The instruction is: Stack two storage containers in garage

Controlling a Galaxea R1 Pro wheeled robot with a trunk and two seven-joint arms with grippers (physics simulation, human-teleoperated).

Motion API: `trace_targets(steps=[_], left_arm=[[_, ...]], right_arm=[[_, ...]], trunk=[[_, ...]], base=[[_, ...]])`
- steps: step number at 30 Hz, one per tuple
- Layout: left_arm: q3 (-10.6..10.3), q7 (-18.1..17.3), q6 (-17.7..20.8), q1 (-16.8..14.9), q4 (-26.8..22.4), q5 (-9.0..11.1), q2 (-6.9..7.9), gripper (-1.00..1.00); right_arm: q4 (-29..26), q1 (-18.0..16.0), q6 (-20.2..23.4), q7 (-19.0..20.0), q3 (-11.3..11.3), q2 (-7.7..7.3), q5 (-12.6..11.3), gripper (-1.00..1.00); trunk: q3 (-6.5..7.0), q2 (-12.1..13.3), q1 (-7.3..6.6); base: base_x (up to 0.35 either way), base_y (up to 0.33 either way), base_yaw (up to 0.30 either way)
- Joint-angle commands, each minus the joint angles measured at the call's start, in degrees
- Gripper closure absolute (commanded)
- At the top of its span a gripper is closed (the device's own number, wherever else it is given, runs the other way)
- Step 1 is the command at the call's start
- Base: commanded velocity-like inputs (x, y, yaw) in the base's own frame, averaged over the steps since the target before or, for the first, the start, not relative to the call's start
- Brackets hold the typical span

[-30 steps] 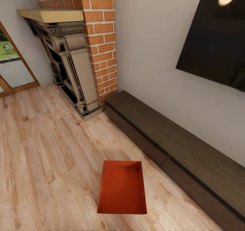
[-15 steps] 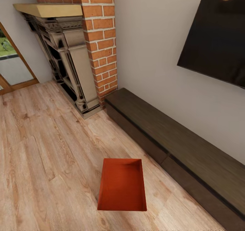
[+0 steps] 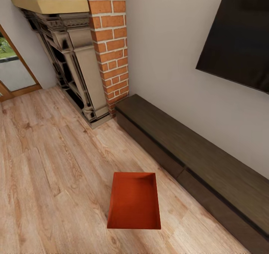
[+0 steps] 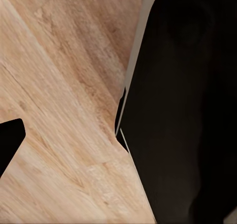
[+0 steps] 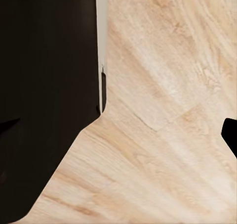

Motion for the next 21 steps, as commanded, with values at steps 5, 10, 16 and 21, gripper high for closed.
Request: trace_targets(steps=[5, 10, 16, 21], left_arm=[[-0.3, 0.1, -0.2, 0.0, 0.0, 0.3, 0.0, -1.0], [0.1, 0.1, -0.1, 0.0, 0.0, 0.7, -0.01, -1.0], [0.1, 0.1, -0.1, 0.0, -0.1, 0.8, -0.09, -1.0], [-0.1, 0.1, -0.1, 0.0, 0.1, 0.9, -0.01, -1.0]], right_arm=[[0.2, -0.1, -0.3, -0.3, 0.5, 0.27, -0.3, -1.0], [0.2, -0.1, -0.2, -0.2, 0.7, 0.3, -0.2, -1.0], [0.2, -0.1, -0.4, -0.2, 0.5, 0.29, -0.2, -1.0], [0.2, -0.1, -0.1, -0.3, 0.6, 0.32, -0.4, -1.0]], trunk=[[-0.06, 0.0, 0.0], [-0.06, 0.0, 0.0], [-0.06, 0.0, 0.0], [-0.06, 0.0, 0.0]], base=[[0.0, 0.0, 0.0], [0.0, 0.0, 0.0], [0.0, 0.0, 0.0], [0.0, 0.0, 0.0]])
